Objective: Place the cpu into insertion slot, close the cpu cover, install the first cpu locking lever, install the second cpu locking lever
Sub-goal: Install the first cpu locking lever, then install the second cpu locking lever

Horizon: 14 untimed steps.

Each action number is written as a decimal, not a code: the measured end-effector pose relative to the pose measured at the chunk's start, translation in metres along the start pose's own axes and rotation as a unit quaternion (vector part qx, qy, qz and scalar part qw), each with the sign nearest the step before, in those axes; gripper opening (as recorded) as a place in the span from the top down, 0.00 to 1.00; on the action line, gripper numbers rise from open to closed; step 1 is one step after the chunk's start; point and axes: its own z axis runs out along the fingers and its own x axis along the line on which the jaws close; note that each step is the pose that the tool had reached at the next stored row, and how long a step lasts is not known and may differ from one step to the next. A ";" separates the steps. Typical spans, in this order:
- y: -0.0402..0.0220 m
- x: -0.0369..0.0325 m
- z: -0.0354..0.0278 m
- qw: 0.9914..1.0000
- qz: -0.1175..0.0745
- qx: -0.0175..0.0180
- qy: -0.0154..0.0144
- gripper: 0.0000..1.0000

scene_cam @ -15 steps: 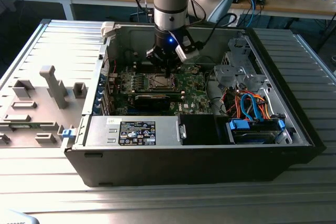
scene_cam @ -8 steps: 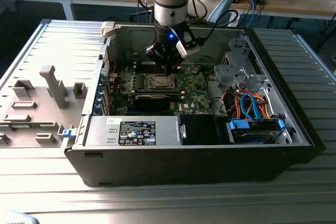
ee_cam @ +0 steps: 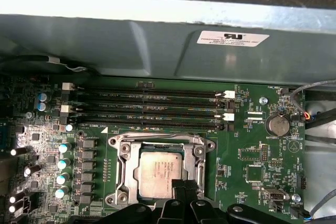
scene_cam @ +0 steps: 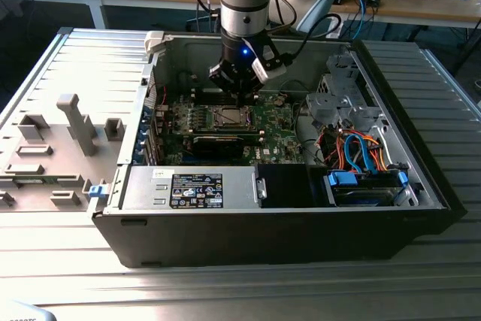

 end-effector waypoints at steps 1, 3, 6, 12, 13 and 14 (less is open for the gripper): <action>0.0000 0.0000 0.0000 1.000 0.000 0.000 0.000 0.89; 0.0000 0.0000 -0.0001 1.000 0.000 0.000 0.000 0.89; -0.0001 0.0000 -0.0002 1.000 0.000 0.000 0.000 0.89; -0.0272 0.0014 -0.0008 1.000 0.001 -0.022 -0.001 0.89; -0.0296 0.0015 -0.0007 1.000 0.001 -0.023 -0.001 0.89; -0.0327 0.0017 -0.0008 1.000 0.001 -0.024 -0.001 0.89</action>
